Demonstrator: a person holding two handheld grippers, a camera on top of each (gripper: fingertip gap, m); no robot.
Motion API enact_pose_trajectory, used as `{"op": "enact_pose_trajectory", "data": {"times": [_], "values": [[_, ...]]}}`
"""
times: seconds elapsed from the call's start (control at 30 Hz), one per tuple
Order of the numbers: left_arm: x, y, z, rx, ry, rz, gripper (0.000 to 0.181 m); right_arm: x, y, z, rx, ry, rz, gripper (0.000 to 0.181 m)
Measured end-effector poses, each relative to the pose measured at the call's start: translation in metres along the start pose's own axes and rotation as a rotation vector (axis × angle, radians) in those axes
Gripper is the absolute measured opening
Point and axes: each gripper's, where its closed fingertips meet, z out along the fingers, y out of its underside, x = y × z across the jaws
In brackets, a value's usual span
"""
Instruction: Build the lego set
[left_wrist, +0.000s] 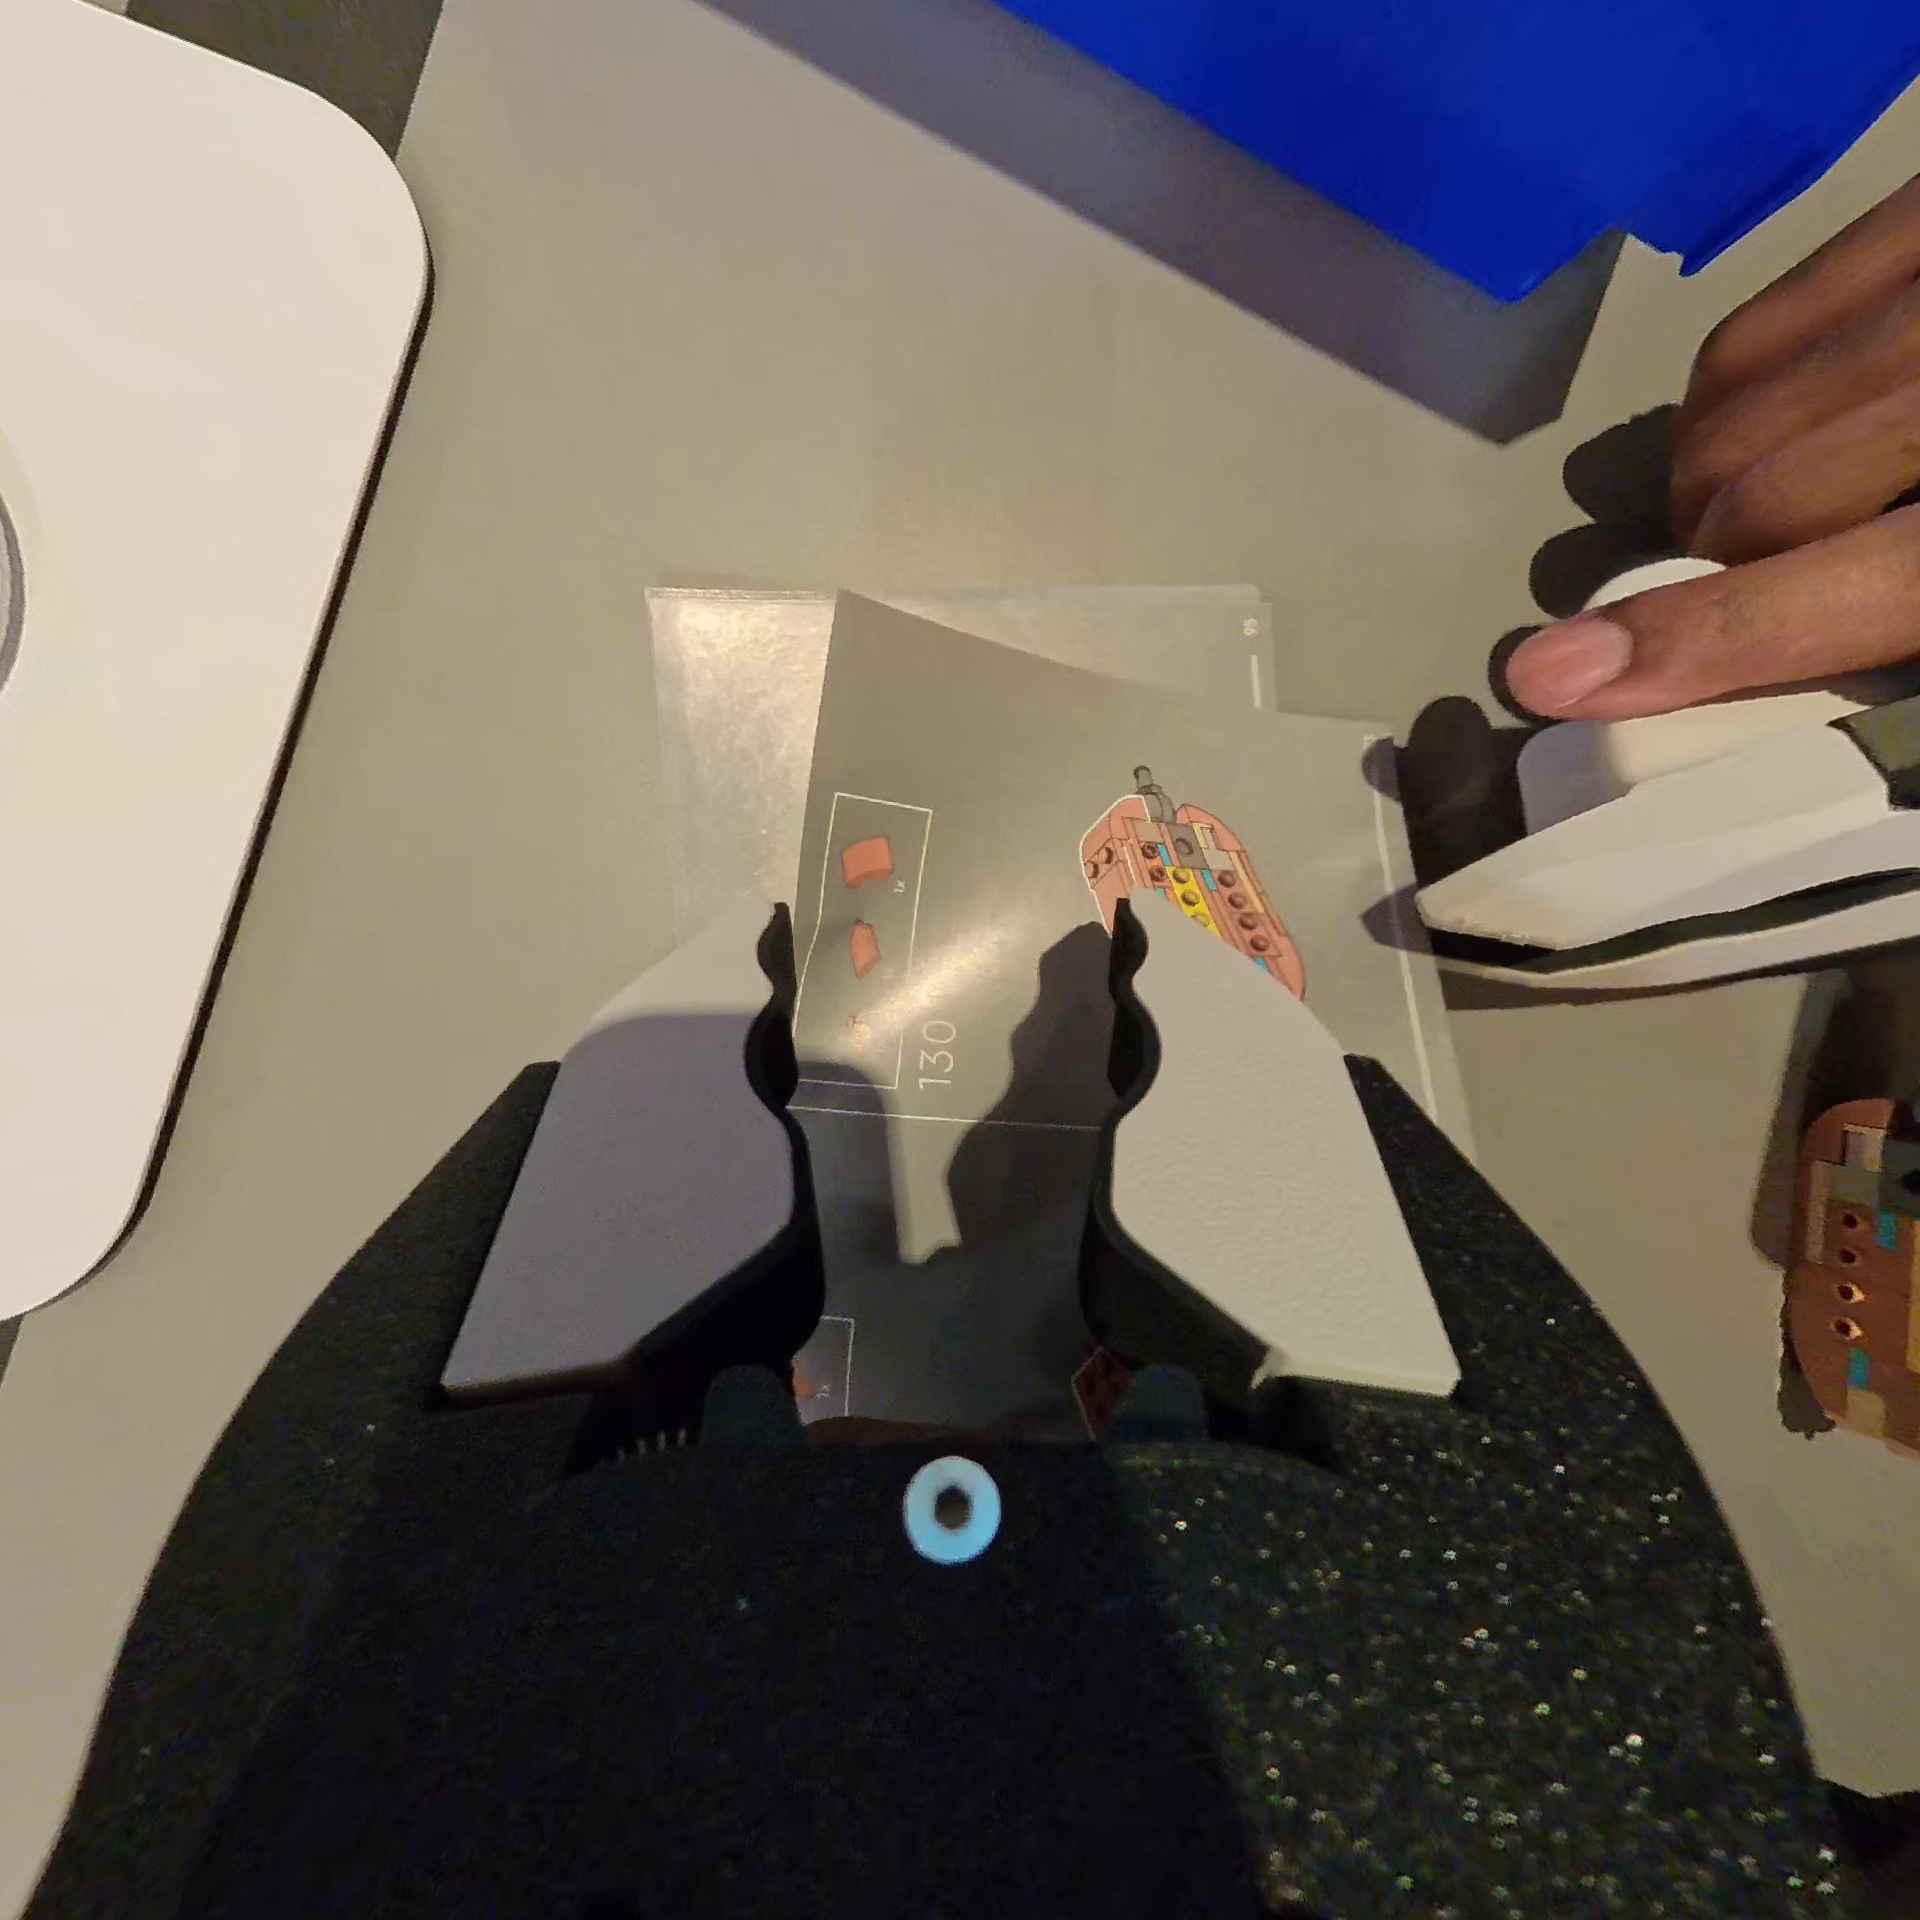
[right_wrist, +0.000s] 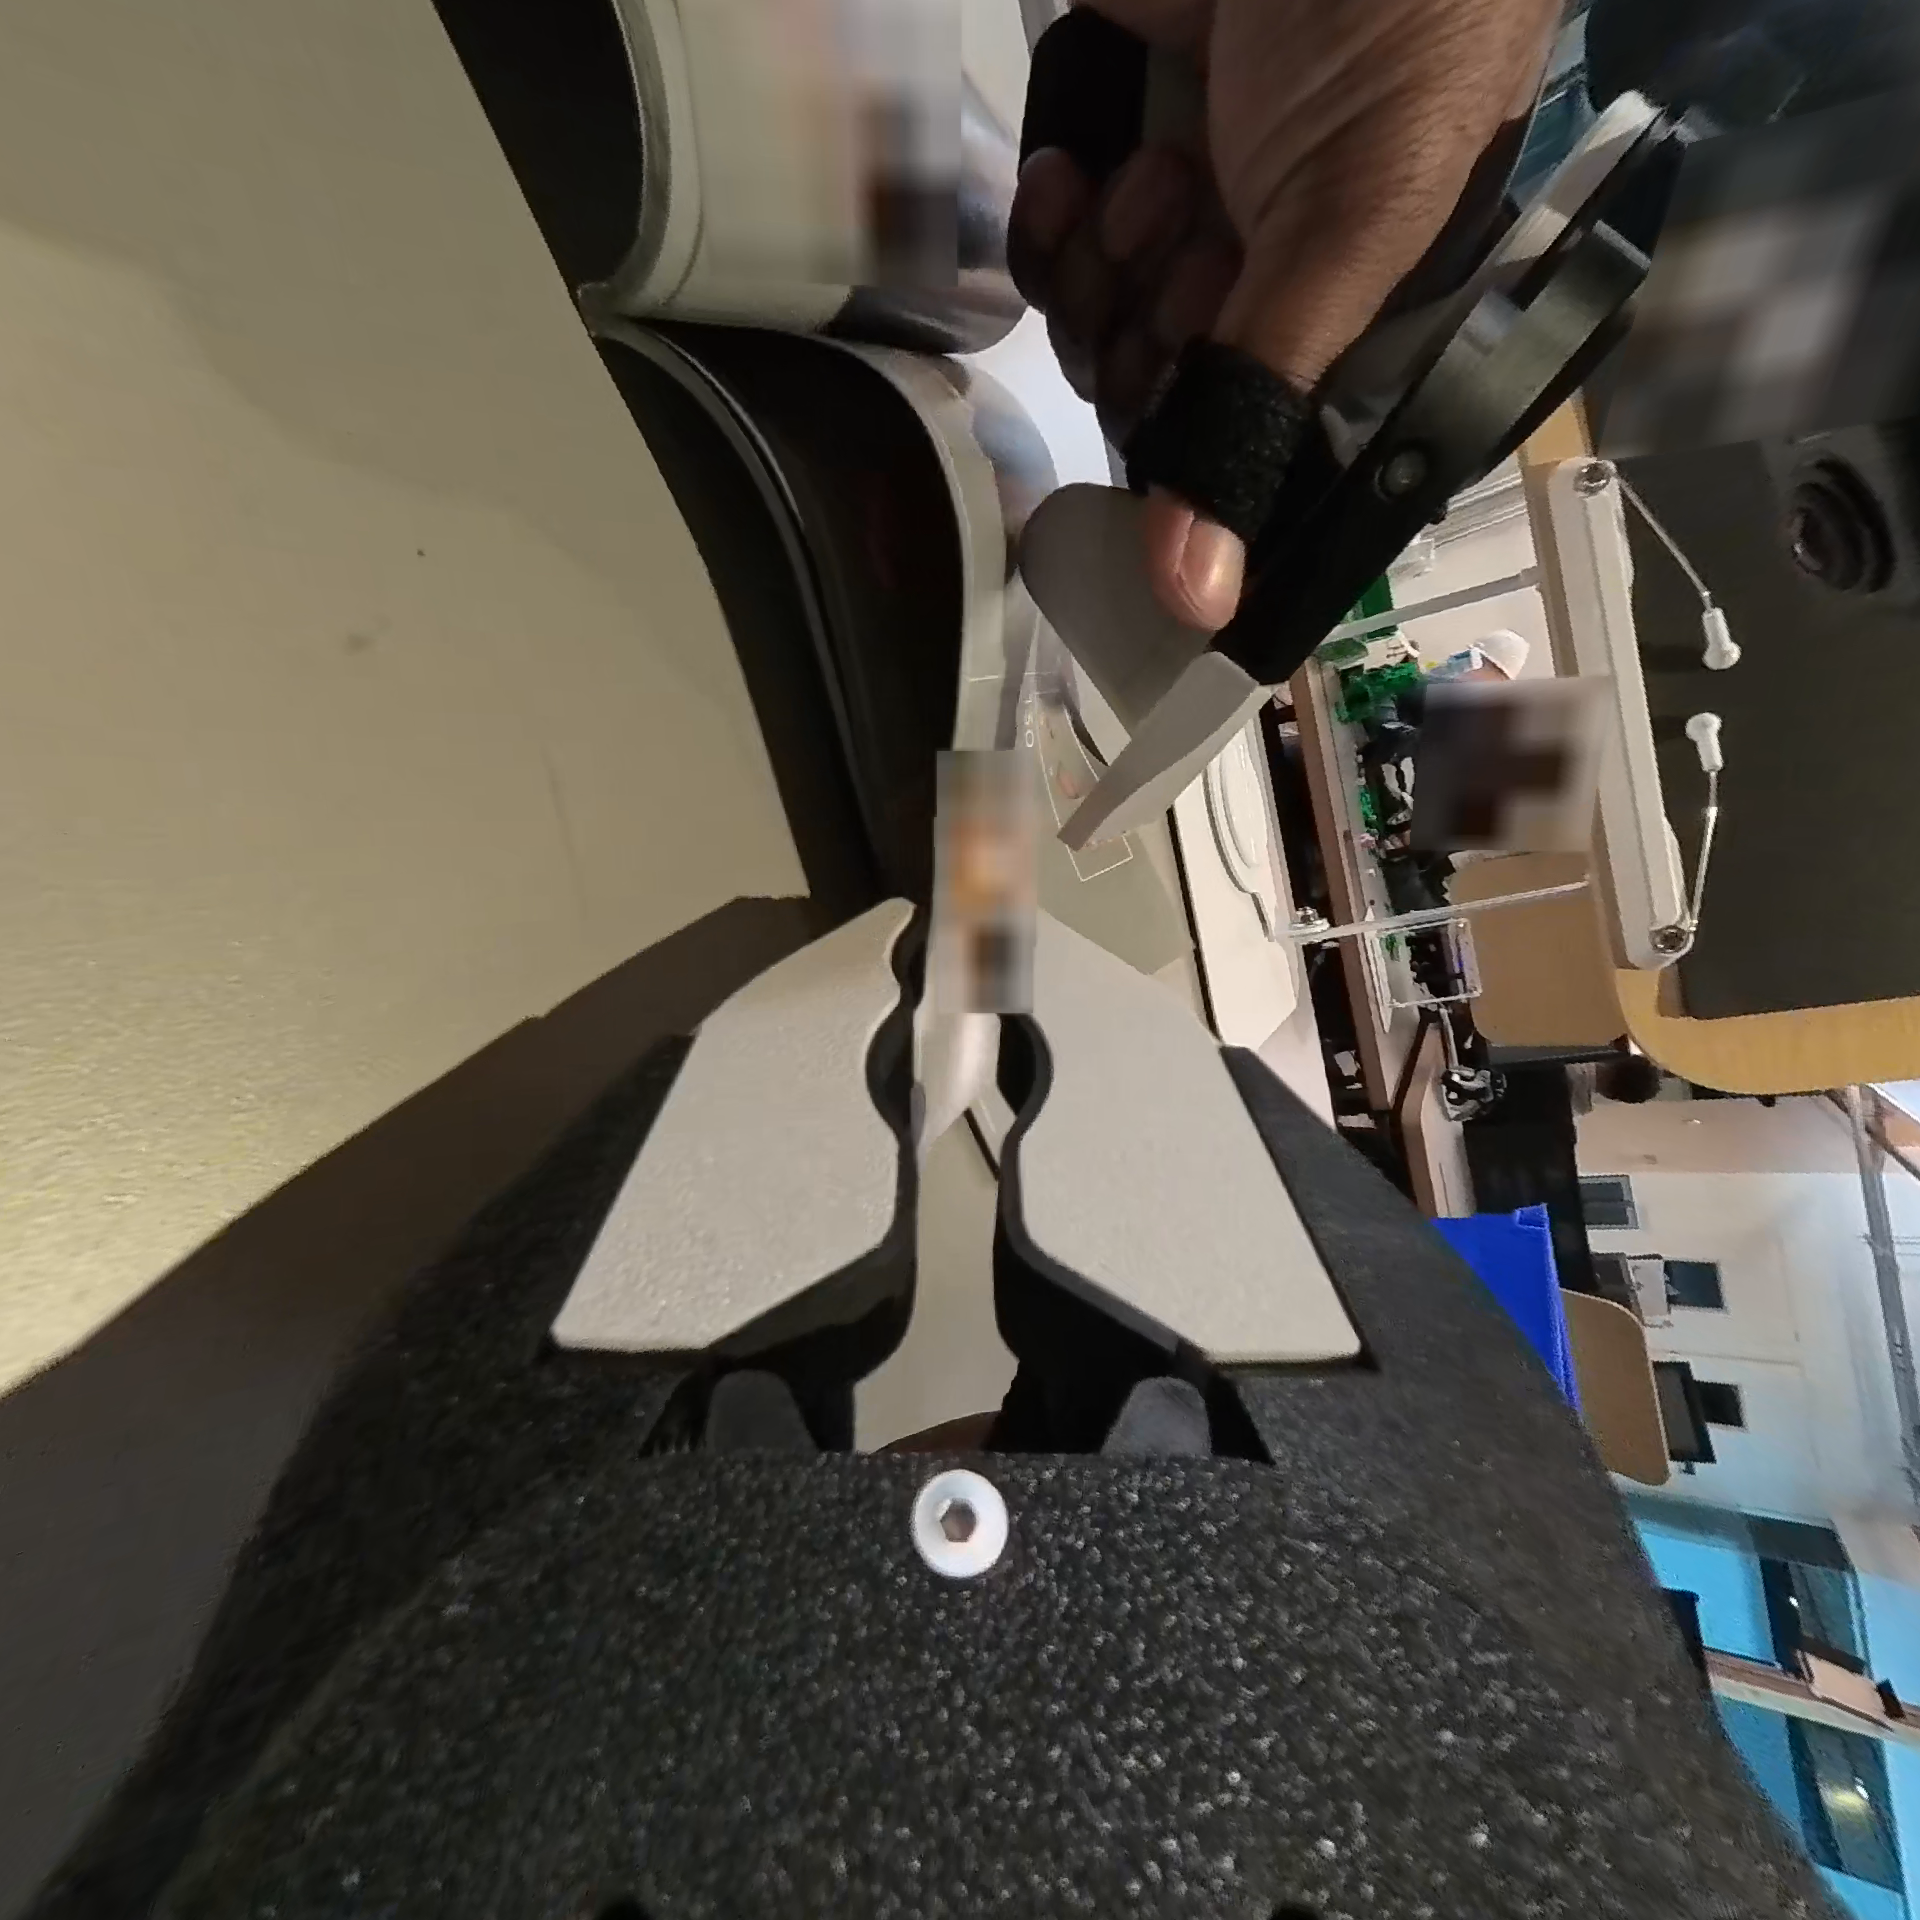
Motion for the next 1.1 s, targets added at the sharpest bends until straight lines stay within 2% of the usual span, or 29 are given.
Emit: {"op": "enact_pose_trajectory", "data": {"times": [0.13, 0.37, 0.7, 0.9, 1.0, 1.1], "values": [[0.000, 0.000, 0.000, 0.000, 0.001, -0.001, 0.059, 0.003, 0.002, 0.001, -0.010, 0.014, -0.011, 0.001], [-0.002, -0.003, -0.004, 0.019, -0.014, -0.005, 0.059, 0.007, 0.000, 0.003, -0.038, 0.058, -0.085, 0.000], [-0.011, -0.030, -0.043, 0.207, -0.085, -0.036, 0.064, 0.020, -0.005, -0.002, -0.113, 0.206, -0.376, 0.000], [0.003, -0.017, -0.062, 0.189, -0.125, 0.034, 0.069, 0.029, -0.008, -0.002, -0.103, 0.235, -0.374, 0.000], [0.019, -0.002, -0.072, 0.158, -0.212, 0.102, 0.071, 0.031, -0.010, -0.003, -0.095, 0.244, -0.373, 0.000], [0.041, -0.001, -0.082, 0.188, -0.295, 0.149, 0.071, 0.032, -0.013, -0.003, -0.089, 0.253, -0.371, 0.000]]}}
